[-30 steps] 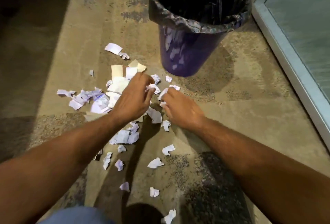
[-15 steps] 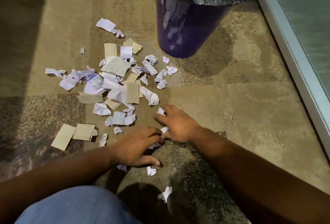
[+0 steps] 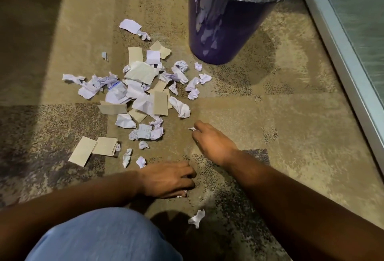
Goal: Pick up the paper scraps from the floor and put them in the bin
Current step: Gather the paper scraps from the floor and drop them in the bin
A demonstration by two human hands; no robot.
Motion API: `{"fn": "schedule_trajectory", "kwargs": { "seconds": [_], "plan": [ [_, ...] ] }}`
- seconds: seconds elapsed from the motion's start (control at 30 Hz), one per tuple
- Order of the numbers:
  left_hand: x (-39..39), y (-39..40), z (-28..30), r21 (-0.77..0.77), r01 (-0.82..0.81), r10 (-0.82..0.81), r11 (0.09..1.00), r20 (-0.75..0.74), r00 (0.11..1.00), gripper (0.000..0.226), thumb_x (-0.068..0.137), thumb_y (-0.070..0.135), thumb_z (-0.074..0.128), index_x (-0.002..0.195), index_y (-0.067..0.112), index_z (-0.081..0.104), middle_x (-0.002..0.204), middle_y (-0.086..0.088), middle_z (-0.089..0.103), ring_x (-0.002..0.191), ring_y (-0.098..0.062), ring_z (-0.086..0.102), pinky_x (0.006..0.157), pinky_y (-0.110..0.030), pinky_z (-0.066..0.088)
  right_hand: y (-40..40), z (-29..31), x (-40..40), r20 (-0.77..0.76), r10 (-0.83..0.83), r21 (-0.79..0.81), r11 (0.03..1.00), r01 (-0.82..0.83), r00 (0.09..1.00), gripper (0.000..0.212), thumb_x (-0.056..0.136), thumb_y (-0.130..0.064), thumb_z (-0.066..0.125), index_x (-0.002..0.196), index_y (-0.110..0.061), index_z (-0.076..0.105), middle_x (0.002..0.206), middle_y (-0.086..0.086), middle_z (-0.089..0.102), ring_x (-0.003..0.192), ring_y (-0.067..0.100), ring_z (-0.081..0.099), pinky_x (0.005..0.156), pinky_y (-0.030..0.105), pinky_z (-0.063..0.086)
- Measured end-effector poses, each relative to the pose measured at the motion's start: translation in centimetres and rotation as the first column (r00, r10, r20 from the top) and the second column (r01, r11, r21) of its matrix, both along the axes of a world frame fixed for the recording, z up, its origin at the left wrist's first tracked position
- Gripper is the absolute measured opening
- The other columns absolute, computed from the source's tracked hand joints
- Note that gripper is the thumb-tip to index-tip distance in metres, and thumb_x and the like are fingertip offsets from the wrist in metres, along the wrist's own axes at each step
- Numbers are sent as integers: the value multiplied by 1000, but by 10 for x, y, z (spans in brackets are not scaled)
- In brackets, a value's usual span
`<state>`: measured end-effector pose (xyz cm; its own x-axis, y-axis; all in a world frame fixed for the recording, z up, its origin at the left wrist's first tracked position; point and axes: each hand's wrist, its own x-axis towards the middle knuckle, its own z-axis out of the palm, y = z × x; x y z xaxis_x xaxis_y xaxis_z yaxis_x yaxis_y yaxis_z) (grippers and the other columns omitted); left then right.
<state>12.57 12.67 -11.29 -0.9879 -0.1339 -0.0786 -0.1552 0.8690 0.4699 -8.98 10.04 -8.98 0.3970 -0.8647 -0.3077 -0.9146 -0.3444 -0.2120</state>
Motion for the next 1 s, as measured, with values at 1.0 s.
{"fn": "schedule_trajectory", "kwargs": {
  "seconds": [1.0],
  "plan": [
    [69, -53, 29, 58, -941, 942, 334, -55, 331, 43, 87, -7, 59, 118, 23, 56, 112, 6, 55, 99, -11, 47, 79, -33, 46, 33, 28, 29, 119, 266, 283, 915, -289, 957, 16, 98, -31, 46, 101, -29, 62, 102, -7, 47, 92, 13, 51, 80, 32, 50]
  ]
}}
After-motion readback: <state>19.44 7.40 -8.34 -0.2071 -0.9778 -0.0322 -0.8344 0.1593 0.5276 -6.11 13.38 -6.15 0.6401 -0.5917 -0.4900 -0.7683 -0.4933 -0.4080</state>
